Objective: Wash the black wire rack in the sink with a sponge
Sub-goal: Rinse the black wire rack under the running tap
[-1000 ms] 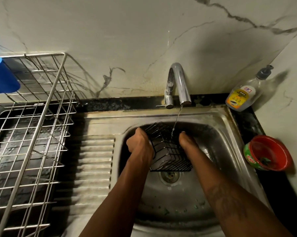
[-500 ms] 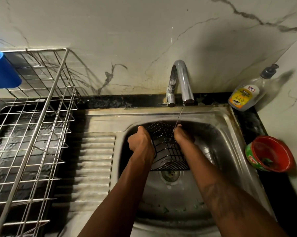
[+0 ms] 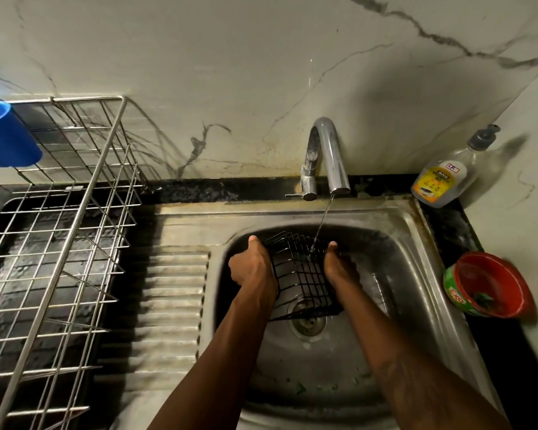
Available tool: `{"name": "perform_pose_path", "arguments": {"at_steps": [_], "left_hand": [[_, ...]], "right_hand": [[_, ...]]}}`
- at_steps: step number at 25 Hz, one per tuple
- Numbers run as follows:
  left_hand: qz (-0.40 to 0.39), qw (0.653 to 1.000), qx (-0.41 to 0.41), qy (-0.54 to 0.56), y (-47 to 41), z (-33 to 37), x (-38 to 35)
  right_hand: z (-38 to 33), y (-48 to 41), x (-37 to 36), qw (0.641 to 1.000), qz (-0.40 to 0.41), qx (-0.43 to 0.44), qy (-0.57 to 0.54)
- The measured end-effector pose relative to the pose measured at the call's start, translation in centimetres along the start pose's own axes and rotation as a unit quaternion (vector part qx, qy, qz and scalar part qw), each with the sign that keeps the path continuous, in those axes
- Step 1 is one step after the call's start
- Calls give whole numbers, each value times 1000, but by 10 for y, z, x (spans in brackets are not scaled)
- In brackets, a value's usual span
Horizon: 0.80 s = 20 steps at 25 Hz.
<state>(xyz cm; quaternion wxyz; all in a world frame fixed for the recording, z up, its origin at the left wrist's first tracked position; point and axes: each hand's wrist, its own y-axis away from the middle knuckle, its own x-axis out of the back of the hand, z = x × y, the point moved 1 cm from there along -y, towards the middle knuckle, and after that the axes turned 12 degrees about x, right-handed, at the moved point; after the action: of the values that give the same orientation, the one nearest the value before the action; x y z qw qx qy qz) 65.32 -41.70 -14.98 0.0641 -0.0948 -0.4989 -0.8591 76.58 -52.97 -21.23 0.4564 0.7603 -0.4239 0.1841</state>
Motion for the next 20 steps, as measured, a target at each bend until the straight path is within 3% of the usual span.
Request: {"name": "perform_pose_path", "arguments": {"at_steps": [5, 7, 12, 16, 18, 20], "left_hand": [[0, 1000, 11, 0, 1, 3, -2], [-29, 1000, 0, 8, 1, 7, -3], [-150, 987, -37, -40, 29, 18, -13], [-276, 956, -33, -98, 56, 18, -27], [-321, 936, -16, -142, 65, 19, -35], [-363, 916, 10, -173, 73, 22, -39]], "right_hand": [[-65, 72, -5, 982, -70, 172, 18], [-69, 83, 0, 979, -69, 194, 12], [-70, 95, 37, 964, 41, 254, 59], [-61, 79, 65, 936, 120, 326, 55], [-50, 67, 75, 943, 99, 313, 55], [-42, 60, 79, 958, 28, 281, 44]]}}
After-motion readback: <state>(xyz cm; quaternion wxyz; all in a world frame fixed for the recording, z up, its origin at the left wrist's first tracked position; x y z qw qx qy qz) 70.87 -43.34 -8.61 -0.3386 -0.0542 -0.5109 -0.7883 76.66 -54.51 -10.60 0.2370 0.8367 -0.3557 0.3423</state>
